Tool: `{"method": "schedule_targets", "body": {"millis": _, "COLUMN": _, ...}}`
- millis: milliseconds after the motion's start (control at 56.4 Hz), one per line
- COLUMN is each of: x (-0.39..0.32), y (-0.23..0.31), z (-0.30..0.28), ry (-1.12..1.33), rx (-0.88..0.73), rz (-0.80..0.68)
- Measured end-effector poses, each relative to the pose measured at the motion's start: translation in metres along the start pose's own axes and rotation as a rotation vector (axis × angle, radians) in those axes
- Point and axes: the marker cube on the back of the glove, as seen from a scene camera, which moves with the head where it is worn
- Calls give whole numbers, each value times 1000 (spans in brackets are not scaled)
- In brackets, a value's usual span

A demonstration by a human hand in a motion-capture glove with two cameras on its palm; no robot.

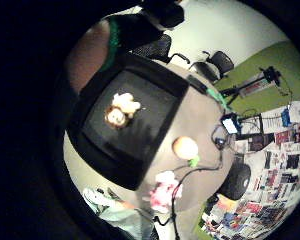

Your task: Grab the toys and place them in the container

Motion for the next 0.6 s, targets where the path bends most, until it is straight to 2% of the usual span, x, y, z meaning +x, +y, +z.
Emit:
{"method": "schedule_targets", "body": {"millis": 106, "x": 42, "y": 10, "z": -8, "ry": 91, "rx": 27, "rz": 13}}
{"method": "schedule_targets", "body": {"millis": 302, "x": 108, "y": 46, "z": -2, "ry": -26, "rx": 50, "rz": 144}}
{"method": "schedule_targets", "body": {"millis": 515, "x": 185, "y": 66, "z": 62, "ry": 25, "rx": -72, "rz": 236}}
{"method": "schedule_targets", "body": {"millis": 603, "x": 212, "y": 66, "z": 104, "ry": 61, "rx": -144, "rz": 225}}
